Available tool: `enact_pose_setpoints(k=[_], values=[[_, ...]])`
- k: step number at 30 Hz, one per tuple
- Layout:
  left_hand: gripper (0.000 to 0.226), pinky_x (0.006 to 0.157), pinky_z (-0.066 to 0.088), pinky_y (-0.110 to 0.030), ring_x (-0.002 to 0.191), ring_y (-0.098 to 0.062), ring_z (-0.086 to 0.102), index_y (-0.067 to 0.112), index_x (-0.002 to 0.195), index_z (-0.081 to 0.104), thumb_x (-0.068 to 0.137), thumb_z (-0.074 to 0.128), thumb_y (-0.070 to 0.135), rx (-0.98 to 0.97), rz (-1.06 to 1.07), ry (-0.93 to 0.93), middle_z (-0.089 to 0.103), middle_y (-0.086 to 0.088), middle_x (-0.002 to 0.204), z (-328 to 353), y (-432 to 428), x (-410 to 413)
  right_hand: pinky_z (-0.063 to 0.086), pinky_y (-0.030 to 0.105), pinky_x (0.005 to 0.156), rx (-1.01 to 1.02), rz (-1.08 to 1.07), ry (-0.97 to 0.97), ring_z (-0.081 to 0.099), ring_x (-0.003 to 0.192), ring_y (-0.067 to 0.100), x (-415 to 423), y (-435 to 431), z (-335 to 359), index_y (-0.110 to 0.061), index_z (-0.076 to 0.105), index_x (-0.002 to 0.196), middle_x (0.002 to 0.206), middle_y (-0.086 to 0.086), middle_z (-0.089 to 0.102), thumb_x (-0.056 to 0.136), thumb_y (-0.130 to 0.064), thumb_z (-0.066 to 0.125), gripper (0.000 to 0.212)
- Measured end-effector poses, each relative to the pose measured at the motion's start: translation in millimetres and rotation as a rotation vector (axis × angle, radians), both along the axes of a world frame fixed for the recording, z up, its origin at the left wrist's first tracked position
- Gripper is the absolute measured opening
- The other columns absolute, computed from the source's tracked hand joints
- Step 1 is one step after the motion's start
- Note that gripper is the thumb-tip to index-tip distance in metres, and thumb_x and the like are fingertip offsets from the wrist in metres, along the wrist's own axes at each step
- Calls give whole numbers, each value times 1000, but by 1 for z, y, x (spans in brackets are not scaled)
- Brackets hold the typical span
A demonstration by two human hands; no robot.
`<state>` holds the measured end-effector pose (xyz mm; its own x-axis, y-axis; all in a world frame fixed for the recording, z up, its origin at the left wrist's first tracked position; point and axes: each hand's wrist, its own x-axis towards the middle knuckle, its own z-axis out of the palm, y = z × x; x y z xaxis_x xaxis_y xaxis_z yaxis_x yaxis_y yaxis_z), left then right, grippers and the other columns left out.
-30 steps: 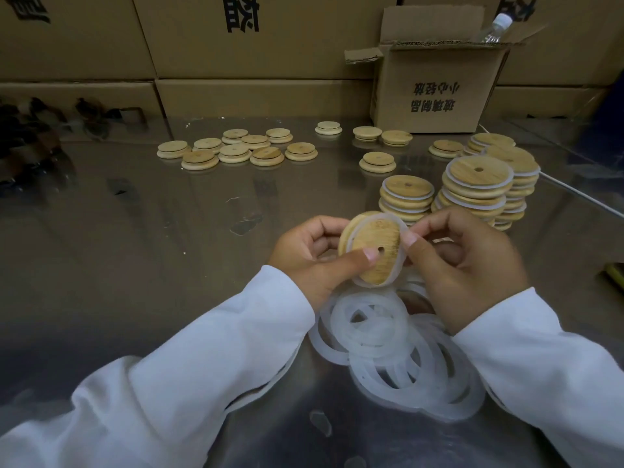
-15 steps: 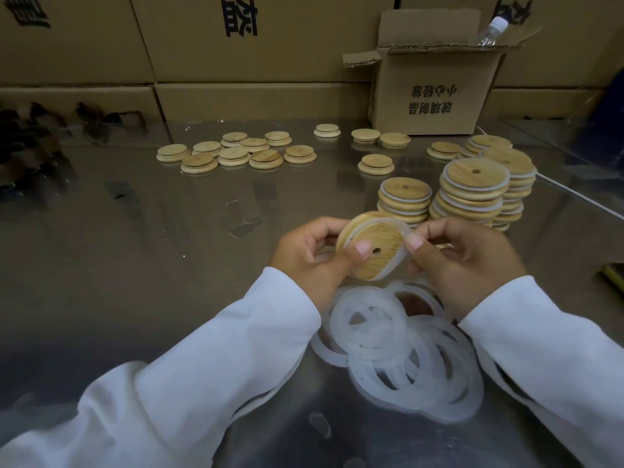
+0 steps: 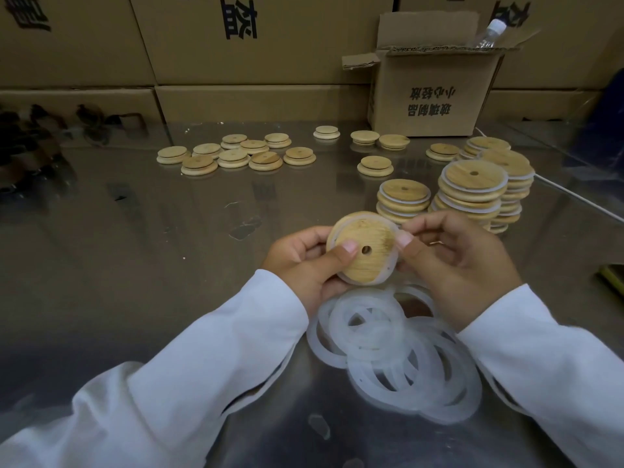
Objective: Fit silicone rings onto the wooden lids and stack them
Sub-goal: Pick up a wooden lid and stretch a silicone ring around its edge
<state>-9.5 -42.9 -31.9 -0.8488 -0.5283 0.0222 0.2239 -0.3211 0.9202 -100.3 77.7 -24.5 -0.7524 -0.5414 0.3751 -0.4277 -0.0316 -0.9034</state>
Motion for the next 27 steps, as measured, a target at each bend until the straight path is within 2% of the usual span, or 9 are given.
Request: enact_pose_setpoints(k=[3,6,9,12,15,17,20,24,27], values=[[9,65,59,-33,67,-21,69,-1,87,61,83,53,-2,50,-4,21,70,-11,73,0,2,-1,51,29,69,53,-84,105,59,69,12,5,-3,-1,-29,48,83,76,-7,60,68,-37,60,21],[11,67,59,-34,69,-22,69,0,88,62,80,55,-1,51,-11,36,70,-11,75,1,1,-1,52,31,68,61,-142,183,60,66,7,7,-1,0,-26,51,77,73,-10,61,68,-39,58,17],[11,65,59,-34,69,-22,69,0,88,62,79,55,-1,53,-9,38,71,-11,74,1,2,-1,52,20,64,63,-180,276,61,67,0,6,0,0,-24,55,74,68,-15,62,69,-38,58,14],[12,65,59,-32,70,-22,70,-1,90,62,80,56,0,40,-2,32,71,-11,76,1,1,-1,48,9,61,38,-162,262,62,65,-4,8,1,1,-22,58,72,64,-15,64,66,-35,62,15],[14,66,59,-32,73,-24,70,-2,93,62,80,56,1,28,4,21,71,-14,81,1,1,0,46,6,60,66,-152,269,61,64,-6,8,1,1,-22,59,70,78,-25,62,66,-33,63,13],[14,66,59,-33,74,-24,69,-1,93,62,80,56,1,22,7,8,70,-14,82,2,1,1,47,6,61,84,-158,288,61,65,-7,6,1,0,-24,58,69,77,-24,62,68,-32,61,9],[11,67,58,-34,73,-24,67,1,91,62,81,57,0,-60,37,-40,69,-13,81,3,2,0,49,9,62,89,-169,301,61,65,-5,5,2,-1,-25,60,69,62,-15,64,70,-30,63,6],[8,73,56,-39,75,-27,65,5,89,63,81,60,4,-222,109,-91,68,-13,80,1,3,0,50,11,63,88,-157,316,62,66,-5,7,3,-1,-28,64,69,65,-20,65,72,-27,67,5],[9,74,57,-39,75,-26,66,7,89,64,80,62,6,-302,122,-95,69,-12,80,1,2,1,50,12,61,89,-160,235,63,64,-2,4,3,-1,-29,63,64,67,-19,67,73,-26,67,10]])
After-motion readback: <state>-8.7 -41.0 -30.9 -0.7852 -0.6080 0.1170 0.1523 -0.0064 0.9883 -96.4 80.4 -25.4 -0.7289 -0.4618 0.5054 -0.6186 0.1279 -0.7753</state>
